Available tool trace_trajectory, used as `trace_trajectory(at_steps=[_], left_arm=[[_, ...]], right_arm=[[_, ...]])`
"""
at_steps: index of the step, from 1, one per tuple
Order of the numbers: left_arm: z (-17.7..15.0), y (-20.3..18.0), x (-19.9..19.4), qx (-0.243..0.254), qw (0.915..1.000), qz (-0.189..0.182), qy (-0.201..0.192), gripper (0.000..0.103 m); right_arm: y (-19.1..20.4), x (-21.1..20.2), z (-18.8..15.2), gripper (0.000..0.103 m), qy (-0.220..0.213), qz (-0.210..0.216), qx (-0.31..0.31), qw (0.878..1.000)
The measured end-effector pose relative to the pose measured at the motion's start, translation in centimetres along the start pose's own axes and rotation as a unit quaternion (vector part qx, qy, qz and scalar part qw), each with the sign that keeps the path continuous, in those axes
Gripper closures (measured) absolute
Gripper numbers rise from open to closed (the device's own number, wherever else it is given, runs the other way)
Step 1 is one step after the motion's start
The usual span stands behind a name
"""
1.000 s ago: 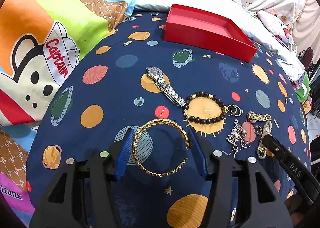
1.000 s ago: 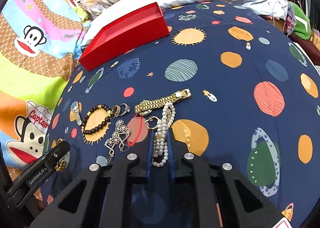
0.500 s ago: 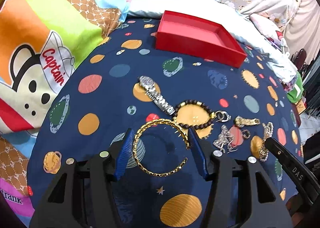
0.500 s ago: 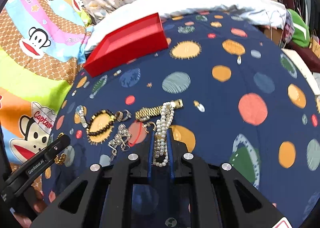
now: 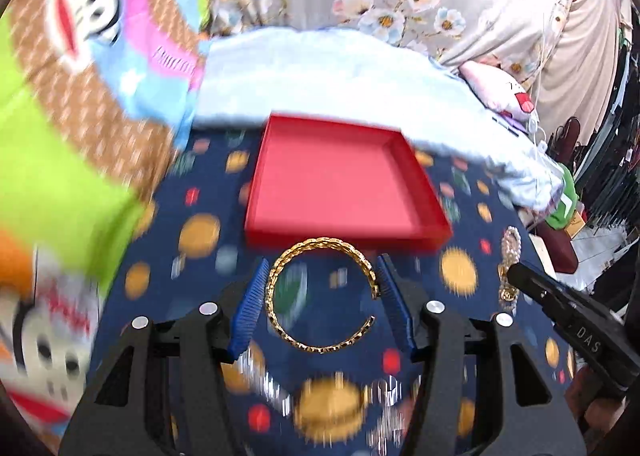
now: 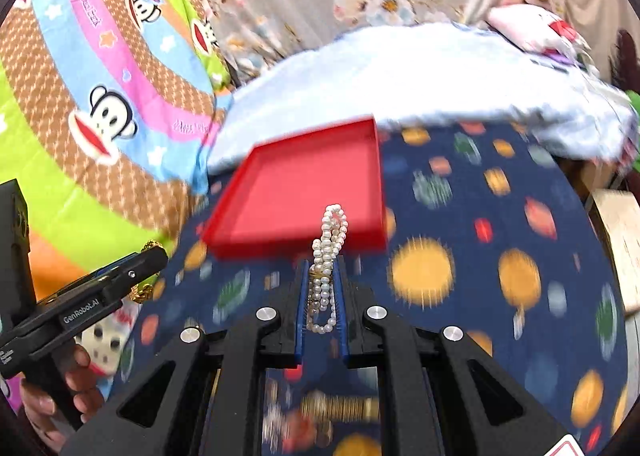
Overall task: Organize jewelry
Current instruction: 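Carry the bangle and pearls into the red tray and open both tools, then lift both tools away from the red tray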
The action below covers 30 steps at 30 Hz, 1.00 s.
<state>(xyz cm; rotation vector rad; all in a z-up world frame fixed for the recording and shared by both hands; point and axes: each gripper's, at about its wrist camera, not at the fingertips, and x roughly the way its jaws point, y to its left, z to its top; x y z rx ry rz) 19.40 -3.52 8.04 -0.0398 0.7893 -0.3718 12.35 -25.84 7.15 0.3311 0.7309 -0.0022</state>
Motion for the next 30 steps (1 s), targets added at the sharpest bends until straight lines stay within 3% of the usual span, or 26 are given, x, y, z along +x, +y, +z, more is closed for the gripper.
trace_trajectory(at_steps=[4, 7, 17, 22, 24, 27, 30], left_arm=[[5.4, -0.5, 4.9, 0.015, 0.9998, 0.002, -0.012, 0.049], [8.4, -0.1, 9.8, 0.006, 0.9996, -0.024, 0.017, 0.049], [12.6, 1.9, 22.7, -0.013, 0.9959, -0.035, 0.082, 0.05], [13.1, 1.9, 25.4, -0.005, 0.9957, -0.024, 0.09, 0.049], [13.2, 1.8, 25.5, -0.002, 0.9962, -0.018, 0.085, 0.049], [13.7, 1.8, 24.4, -0.005, 0.9983, -0.006, 0.058, 0.038], [14.2, 1.8, 22.3, -0.002, 0.9994, 0.001, 0.035, 0.028]], right_arm=[[0.0, 4.8, 5.3, 0.092, 0.009, 0.017, -0.015, 1.0], [0.0, 9.2, 8.6, 0.092, 0.029, 0.025, -0.018, 0.999], [-0.6, 21.3, 13.7, 0.092, 0.102, 0.011, -0.03, 0.994], [-0.9, 24.1, 14.3, 0.09, 0.114, -0.014, -0.048, 0.992], [-1.2, 24.1, 14.5, 0.084, 0.105, -0.024, -0.05, 0.993], [-1.3, 22.6, 14.8, 0.07, 0.076, -0.038, -0.053, 0.995], [-1.5, 19.4, 14.6, 0.063, 0.052, -0.038, -0.05, 0.997]])
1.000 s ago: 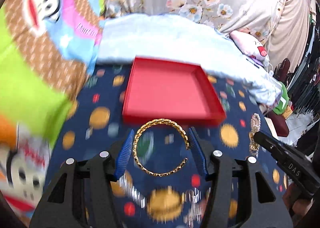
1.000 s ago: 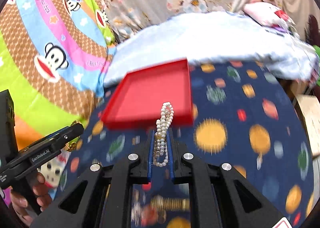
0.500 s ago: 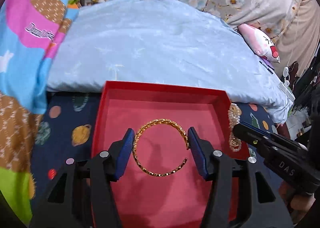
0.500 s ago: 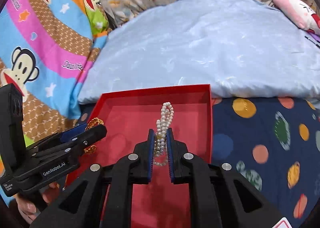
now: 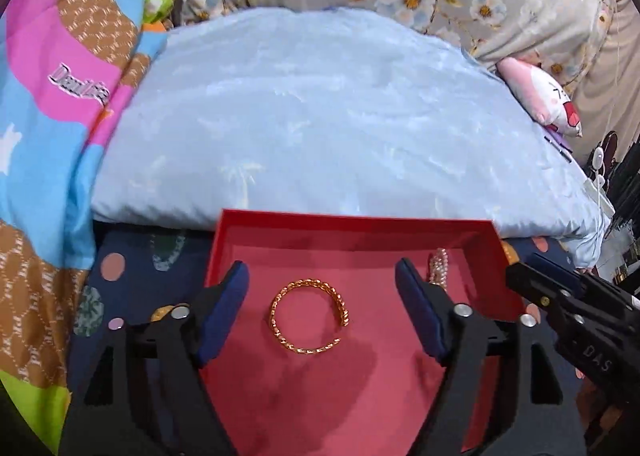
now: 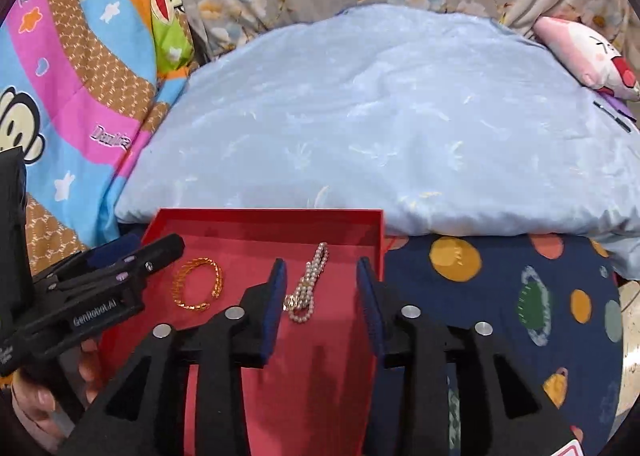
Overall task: Organize jewelry
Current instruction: 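Lift both tools away from the red tray, then grasp the silver watch with the left tool while the right tool approaches the gold-band watch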
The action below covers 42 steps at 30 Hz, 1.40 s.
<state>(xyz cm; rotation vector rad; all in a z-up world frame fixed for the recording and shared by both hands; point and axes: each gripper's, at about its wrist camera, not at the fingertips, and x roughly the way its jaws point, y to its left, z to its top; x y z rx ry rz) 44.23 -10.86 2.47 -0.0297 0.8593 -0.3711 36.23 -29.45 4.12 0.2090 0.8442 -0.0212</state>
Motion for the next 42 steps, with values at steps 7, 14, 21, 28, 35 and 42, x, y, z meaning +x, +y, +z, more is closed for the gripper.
trace_trajectory(at_steps=[7, 14, 21, 28, 35, 42], left_arm=[[-2.8, 0.0, -9.7, 0.014, 0.9993, 0.007, -0.035, 0.022], [-11.3, 0.0, -17.2, 0.045, 0.9979, 0.033, -0.032, 0.016], [-20.3, 2.8, -19.0, 0.005, 0.9976, 0.065, 0.02, 0.016], [-25.4, 5.2, -17.1, -0.068, 0.9924, 0.072, 0.073, 0.016], [-25.9, 4.8, -14.5, -0.076, 0.9897, 0.096, 0.074, 0.02], [-25.3, 3.6, -13.2, -0.047, 0.9881, 0.134, 0.059, 0.04]], right_arm=[[-0.7, -9.4, -5.3, 0.053, -0.026, 0.012, 0.009, 1.0], [-0.8, -16.4, -14.3, 0.053, -0.015, 0.011, 0.022, 1.0], [-0.5, -19.1, -22.7, 0.053, 0.013, 0.002, 0.049, 0.999], [0.6, -18.4, -28.3, 0.053, 0.048, 0.001, 0.064, 0.997], [1.7, -17.6, -29.2, 0.053, 0.053, 0.001, 0.061, 0.997], [2.0, -17.0, -29.2, 0.053, 0.058, 0.001, 0.057, 0.997]])
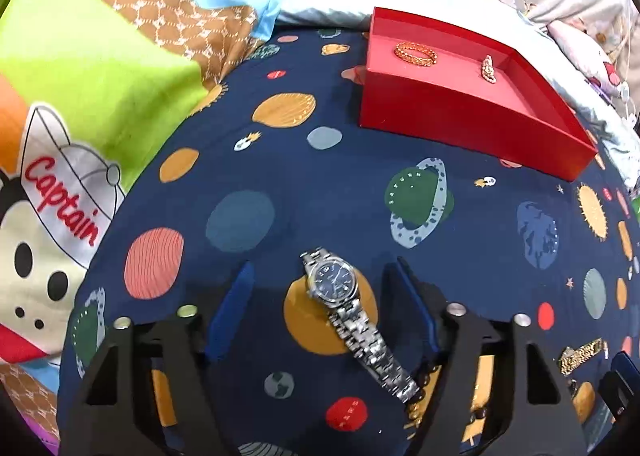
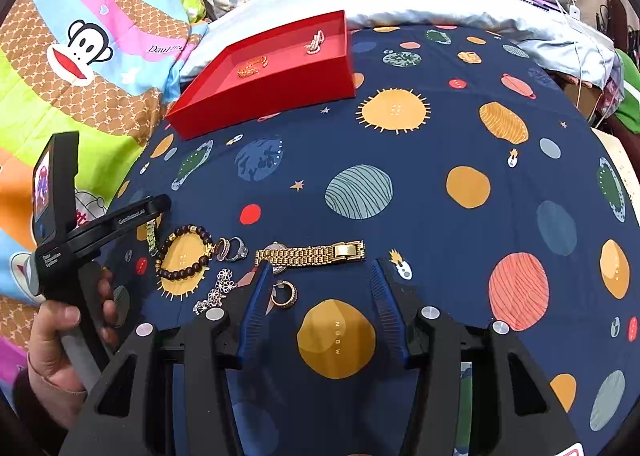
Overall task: Organize jewelry
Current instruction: 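Grasp the silver watch with the left tool while the right tool approaches the gold-band watch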
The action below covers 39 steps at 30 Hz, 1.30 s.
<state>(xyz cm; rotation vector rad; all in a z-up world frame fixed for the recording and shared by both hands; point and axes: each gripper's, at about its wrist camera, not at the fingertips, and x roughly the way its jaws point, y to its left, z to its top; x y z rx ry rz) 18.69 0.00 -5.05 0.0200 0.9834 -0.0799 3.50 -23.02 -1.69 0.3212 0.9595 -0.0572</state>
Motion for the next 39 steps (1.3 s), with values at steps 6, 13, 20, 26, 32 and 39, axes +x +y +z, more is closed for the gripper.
trace_trajectory(at_steps=[6, 13, 20, 26, 32, 39], left_arm=[[0.2, 0.2, -0.5, 0.008, 0.9994, -0.033, 0.003, 0.079], [-0.3, 1.9, -2.0, 0.002, 0.9969, -0.078, 0.009, 0.079], [-0.8, 2.3, -4.5, 0.03, 0.9956, -0.088, -0.012, 0.079], [-1.3, 1.8, -5.7, 0.045, 0.9935, -0.104, -0.015, 0.079], [-1.8, 1.6, -5.4, 0.043, 0.9932, -0.108, -0.005, 0.079], [-2.0, 1.2, -5.2, 0.044, 0.9928, -0.111, 0.0, 0.079]], right_arm=[[0.4, 0.2, 0.5, 0.053, -0.002, 0.009, -0.014, 1.0], [2.4, 1.8, 1.5, 0.05, 0.019, 0.027, -0.082, 0.996], [4.0, 3.5, 2.2, 0.05, 0.036, 0.03, -0.16, 0.986], [3.0, 5.0, 2.8, 0.048, 0.07, 0.031, -0.16, 0.984], [3.6, 3.6, 0.4, 0.046, 0.083, 0.021, -0.162, 0.983], [3.2, 2.9, 0.4, 0.052, 0.08, 0.027, -0.126, 0.988]])
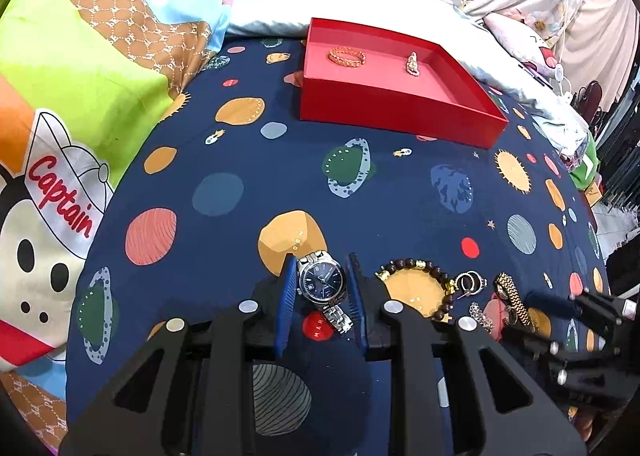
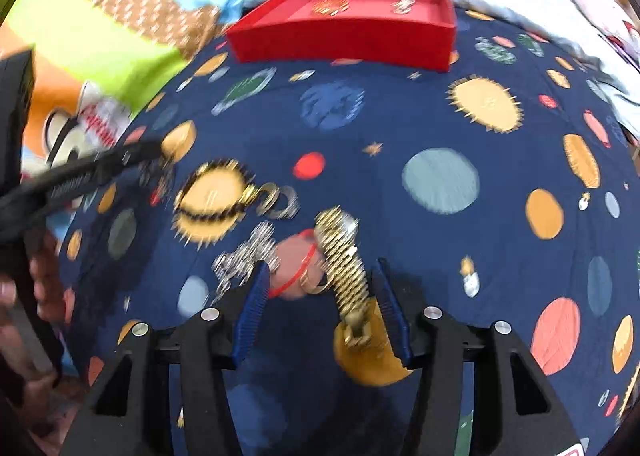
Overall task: Organize jewelry
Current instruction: 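Grasp the silver watch with the left tool while the right tool approaches the gold-band watch, then grasp and lift the gold-band watch with the right tool while the left tool lifts the silver watch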
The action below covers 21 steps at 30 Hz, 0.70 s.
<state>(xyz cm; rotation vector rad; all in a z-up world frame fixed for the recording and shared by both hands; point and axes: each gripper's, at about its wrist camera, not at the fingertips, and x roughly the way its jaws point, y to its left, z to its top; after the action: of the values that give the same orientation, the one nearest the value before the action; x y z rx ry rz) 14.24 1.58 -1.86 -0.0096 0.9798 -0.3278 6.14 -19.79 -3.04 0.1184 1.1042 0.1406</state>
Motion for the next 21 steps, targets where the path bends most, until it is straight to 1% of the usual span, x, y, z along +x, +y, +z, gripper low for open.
trace_trajectory(at_steps=[2, 3, 5, 7, 9, 15, 20, 21], left_arm=[[-0.1, -0.1, 0.0, 0.001, 1.0, 0.0, 0.001, 0.079], [-0.1, -0.2, 0.1, 0.001, 1.0, 0.001, 0.002, 0.079], [-0.2, -0.2, 0.2, 0.0, 1.0, 0.001, 0.003, 0.079], [-0.2, -0.1, 0.1, -0.001, 1.0, 0.0, 0.003, 0.079], [-0.2, -0.1, 0.2, -0.001, 1.0, 0.0, 0.003, 0.079], [-0.2, 0.0, 0.1, -0.003, 1.0, -0.004, 0.003, 0.079], [-0.2, -0.1, -0.5, -0.003, 1.0, -0.006, -0.001, 0.079], [-0.2, -0.2, -0.6, -0.004, 1.0, -0.006, -0.003, 0.079]], right_arm=[[-0.5, 0.4, 0.4, 0.055, -0.001, 0.003, 0.014, 1.0], [-0.5, 0.6, 0.7, 0.056, -0.003, 0.003, 0.015, 1.0], [-0.1, 0.8, 1.0, 0.062, -0.006, -0.004, 0.006, 1.0], [0.2, 1.0, 1.2, 0.075, -0.008, -0.012, 0.0, 1.0], [0.3, 1.2, 1.3, 0.081, -0.01, -0.02, -0.005, 1.0], [0.0, 0.9, 1.2, 0.082, -0.019, -0.017, 0.005, 1.0], [-0.4, -0.3, 1.2, 0.083, -0.041, -0.005, 0.025, 0.999], [-0.5, -0.9, 1.3, 0.09, -0.049, -0.006, 0.028, 0.998]])
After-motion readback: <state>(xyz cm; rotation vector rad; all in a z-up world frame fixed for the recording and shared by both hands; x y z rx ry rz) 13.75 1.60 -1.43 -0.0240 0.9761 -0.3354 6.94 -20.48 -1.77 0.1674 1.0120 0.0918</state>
